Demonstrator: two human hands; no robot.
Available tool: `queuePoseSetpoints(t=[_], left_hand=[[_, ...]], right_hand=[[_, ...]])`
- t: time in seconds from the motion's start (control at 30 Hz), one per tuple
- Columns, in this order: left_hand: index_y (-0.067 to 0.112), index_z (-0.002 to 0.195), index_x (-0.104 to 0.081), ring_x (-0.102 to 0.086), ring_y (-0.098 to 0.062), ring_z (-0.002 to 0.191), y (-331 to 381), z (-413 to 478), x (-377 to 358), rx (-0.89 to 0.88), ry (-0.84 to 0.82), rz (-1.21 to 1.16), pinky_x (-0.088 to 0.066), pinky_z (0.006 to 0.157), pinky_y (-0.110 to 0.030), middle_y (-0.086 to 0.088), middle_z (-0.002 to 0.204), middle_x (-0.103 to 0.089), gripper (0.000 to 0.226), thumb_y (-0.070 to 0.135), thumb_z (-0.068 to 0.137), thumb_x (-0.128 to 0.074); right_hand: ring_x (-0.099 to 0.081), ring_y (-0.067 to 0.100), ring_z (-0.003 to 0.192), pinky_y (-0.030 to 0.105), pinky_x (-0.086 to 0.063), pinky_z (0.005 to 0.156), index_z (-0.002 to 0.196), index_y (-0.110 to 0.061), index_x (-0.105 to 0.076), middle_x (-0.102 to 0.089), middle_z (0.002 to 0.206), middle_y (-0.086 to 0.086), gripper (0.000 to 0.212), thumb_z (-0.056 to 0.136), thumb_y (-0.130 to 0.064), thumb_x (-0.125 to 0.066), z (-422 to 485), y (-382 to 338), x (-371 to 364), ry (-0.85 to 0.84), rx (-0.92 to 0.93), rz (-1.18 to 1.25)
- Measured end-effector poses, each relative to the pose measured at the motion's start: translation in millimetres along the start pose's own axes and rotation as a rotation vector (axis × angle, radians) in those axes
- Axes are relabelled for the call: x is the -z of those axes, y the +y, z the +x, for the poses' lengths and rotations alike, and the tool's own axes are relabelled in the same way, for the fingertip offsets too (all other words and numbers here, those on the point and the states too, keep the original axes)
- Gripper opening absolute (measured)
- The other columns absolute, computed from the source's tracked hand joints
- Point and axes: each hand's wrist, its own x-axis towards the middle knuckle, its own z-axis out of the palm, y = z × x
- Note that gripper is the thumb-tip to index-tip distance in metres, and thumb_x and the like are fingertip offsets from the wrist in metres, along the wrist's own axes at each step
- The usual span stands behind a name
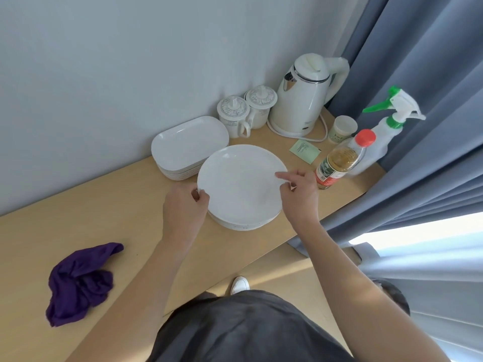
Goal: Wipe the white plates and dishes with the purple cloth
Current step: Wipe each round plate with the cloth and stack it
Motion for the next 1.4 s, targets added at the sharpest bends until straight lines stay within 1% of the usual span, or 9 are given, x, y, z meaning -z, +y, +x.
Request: queuePoseSetpoints(t=[0.13, 0.27, 0.43, 0.67, 0.8, 1.0, 1.17, 1.27, 1.4], left_hand=[[0.015, 0.071, -0.055, -0.052, -0.022, 0.067, -9, -2, -9, 0.007, -0.005, -0.078, -0.035, 0.059, -0.03, -0.006, 0.072, -0.058, 0.017, 0.017, 0.087, -0.057], [0.016, 0.122, -0.057, -0.054, -0.019, 0.101, -6, -4, -15, 0.023, -0.042, -0.182, -0.046, 0.085, -0.033, 0.001, 0.11, -0.053, 0.026, 0.018, 0.097, -0.048], [0.022, 0.149, -0.035, -0.045, -0.009, 0.119, -2, -14, -29, 0.011, -0.08, -0.264, -0.038, 0.09, -0.023, 0.001, 0.136, -0.049, 0.046, 0.019, 0.103, -0.038], [0.026, 0.146, -0.038, -0.047, -0.005, 0.119, 1, -17, -34, 0.074, -0.029, -0.327, -0.04, 0.095, -0.023, 0.006, 0.133, -0.048, 0.042, 0.023, 0.104, -0.038], [0.022, 0.127, -0.052, -0.059, -0.013, 0.108, 3, -17, -42, 0.239, -0.038, -0.389, -0.051, 0.084, -0.027, 0.005, 0.117, -0.058, 0.028, 0.032, 0.102, -0.043], [0.032, 0.129, -0.051, -0.059, 0.006, 0.105, 27, -40, -59, 0.432, 0.106, -0.662, -0.046, 0.073, -0.005, 0.021, 0.114, -0.062, 0.027, 0.028, 0.103, -0.049], [0.021, 0.136, -0.049, -0.058, -0.016, 0.102, 31, -38, -60, 0.499, 0.098, -0.375, -0.044, 0.078, -0.029, 0.008, 0.115, -0.06, 0.035, 0.028, 0.102, -0.046], [0.012, 0.12, -0.058, -0.061, -0.026, 0.095, 29, -33, -59, 0.558, 0.057, -0.08, -0.046, 0.072, -0.034, -0.002, 0.105, -0.065, 0.036, 0.039, 0.098, -0.047], [0.007, 0.102, -0.064, -0.062, -0.027, 0.084, 32, -27, -60, 0.632, 0.085, -0.027, -0.046, 0.065, -0.034, -0.006, 0.096, -0.067, 0.041, 0.046, 0.094, -0.054]], right_hand=[[-0.051, 0.02, 0.114, 0.038, -0.047, 0.101, 0.135, -0.024, -0.061, -0.046, 0.126, 0.003, 0.052, 0.092, 0.001, -0.047, -4, 1, -6, 0.006, 0.002, 0.044], [-0.047, 0.021, 0.133, 0.043, -0.041, 0.111, 0.15, -0.02, -0.041, -0.048, 0.147, 0.002, 0.048, 0.102, -0.019, -0.044, -3, -2, -10, -0.046, -0.167, 0.122], [-0.054, 0.015, 0.118, 0.033, -0.045, 0.097, 0.144, -0.03, -0.048, -0.06, 0.133, -0.008, 0.044, 0.102, -0.018, -0.041, 1, -6, -7, -0.102, -0.14, 0.097], [-0.055, 0.014, 0.112, 0.03, -0.044, 0.087, 0.14, -0.033, -0.048, -0.058, 0.126, -0.015, 0.04, 0.101, -0.025, -0.049, 17, 0, -3, -0.204, -0.148, 0.115], [-0.059, 0.013, 0.112, 0.026, -0.049, 0.081, 0.134, -0.03, -0.053, -0.062, 0.123, -0.013, 0.035, 0.1, -0.036, -0.052, 43, 0, 2, -0.347, -0.247, 0.22], [-0.059, 0.01, 0.112, 0.032, -0.052, 0.086, 0.138, -0.035, -0.049, -0.061, 0.124, -0.012, 0.04, 0.099, -0.032, -0.056, 63, 10, -1, -0.552, -0.266, 0.252], [-0.059, 0.011, 0.104, 0.029, -0.052, 0.08, 0.145, -0.028, -0.044, -0.06, 0.114, -0.013, 0.046, 0.099, -0.025, -0.05, 70, 11, 0, -0.57, -0.169, 0.109], [-0.055, 0.008, 0.09, 0.013, -0.038, 0.062, 0.143, -0.021, -0.046, -0.058, 0.111, -0.009, 0.042, 0.101, -0.027, -0.048, 80, 9, 7, -0.627, -0.047, -0.082], [-0.053, 0.005, 0.08, 0.011, -0.033, 0.056, 0.129, -0.014, -0.057, -0.063, 0.107, -0.005, 0.037, 0.1, -0.036, -0.051, 88, 7, 7, -0.653, 0.016, -0.21]])
